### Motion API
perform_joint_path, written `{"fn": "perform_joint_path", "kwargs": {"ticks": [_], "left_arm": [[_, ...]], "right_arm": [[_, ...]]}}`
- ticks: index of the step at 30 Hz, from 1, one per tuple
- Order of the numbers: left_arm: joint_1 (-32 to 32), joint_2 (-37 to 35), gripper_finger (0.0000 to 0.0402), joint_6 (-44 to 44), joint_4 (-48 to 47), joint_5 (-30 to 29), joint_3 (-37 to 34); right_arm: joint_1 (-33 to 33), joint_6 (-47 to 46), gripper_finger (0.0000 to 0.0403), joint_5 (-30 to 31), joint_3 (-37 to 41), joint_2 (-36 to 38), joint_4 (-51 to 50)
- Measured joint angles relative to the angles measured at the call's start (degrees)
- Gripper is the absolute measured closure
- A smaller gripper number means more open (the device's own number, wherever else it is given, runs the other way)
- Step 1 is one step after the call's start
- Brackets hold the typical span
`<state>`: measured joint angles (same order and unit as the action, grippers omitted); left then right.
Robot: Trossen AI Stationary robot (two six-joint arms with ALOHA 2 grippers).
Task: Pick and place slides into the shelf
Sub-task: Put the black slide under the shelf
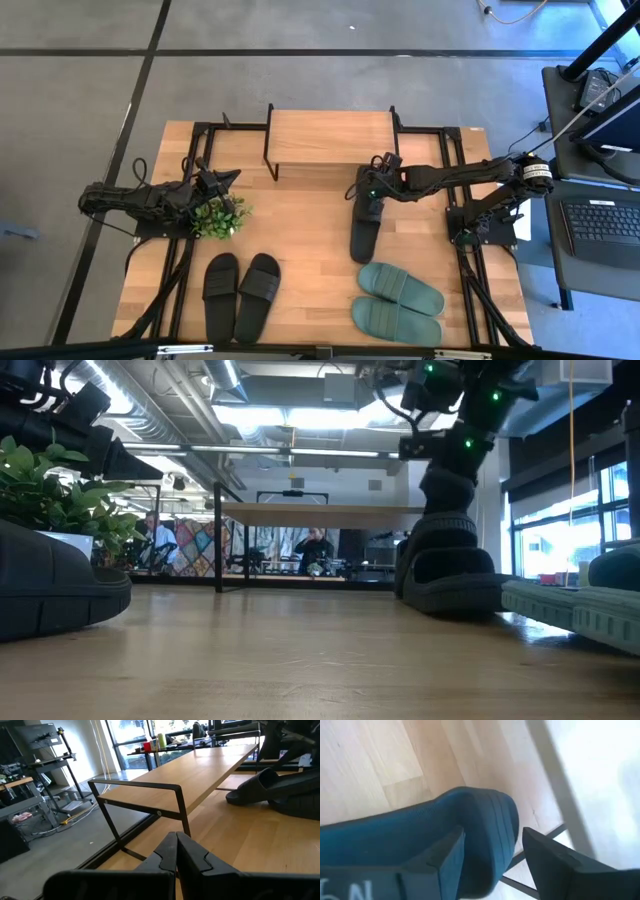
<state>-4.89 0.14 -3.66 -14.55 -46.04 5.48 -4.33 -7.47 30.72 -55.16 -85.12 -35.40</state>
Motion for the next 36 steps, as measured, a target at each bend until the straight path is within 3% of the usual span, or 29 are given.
{"fn": "perform_joint_path", "kwargs": {"ticks": [5,9,16,24,30,36], "left_arm": [[0.0,0.0,0.0401,0.0,0.0,0.0,0.0],[0.0,0.0,0.0401,0.0,0.0,0.0,0.0],[0.0,0.0,0.0401,0.0,0.0,0.0,0.0],[0.0,0.0,0.0401,0.0,0.0,0.0,0.0],[0.0,0.0,0.0401,0.0,-0.2,0.0,0.0],[0.0,0.0,0.0401,0.0,-0.2,0.0,0.0]], "right_arm": [[2.4,-4.3,0.0197,0.0,-5.7,0.0,-8.4],[5.8,-7.5,0.0196,-5.0,-11.4,0.0,-14.0],[11.3,-5.7,0.0196,-27.7,-18.9,0.0,-14.6],[9.7,-5.8,0.0196,-32.8,-11.6,0.0,-13.4],[6.4,-5.6,0.0196,-38.1,-4.9,0.0,-5.2],[3.6,-4.6,0.0196,-34.8,-2.3,0.0,-4.5]]}}
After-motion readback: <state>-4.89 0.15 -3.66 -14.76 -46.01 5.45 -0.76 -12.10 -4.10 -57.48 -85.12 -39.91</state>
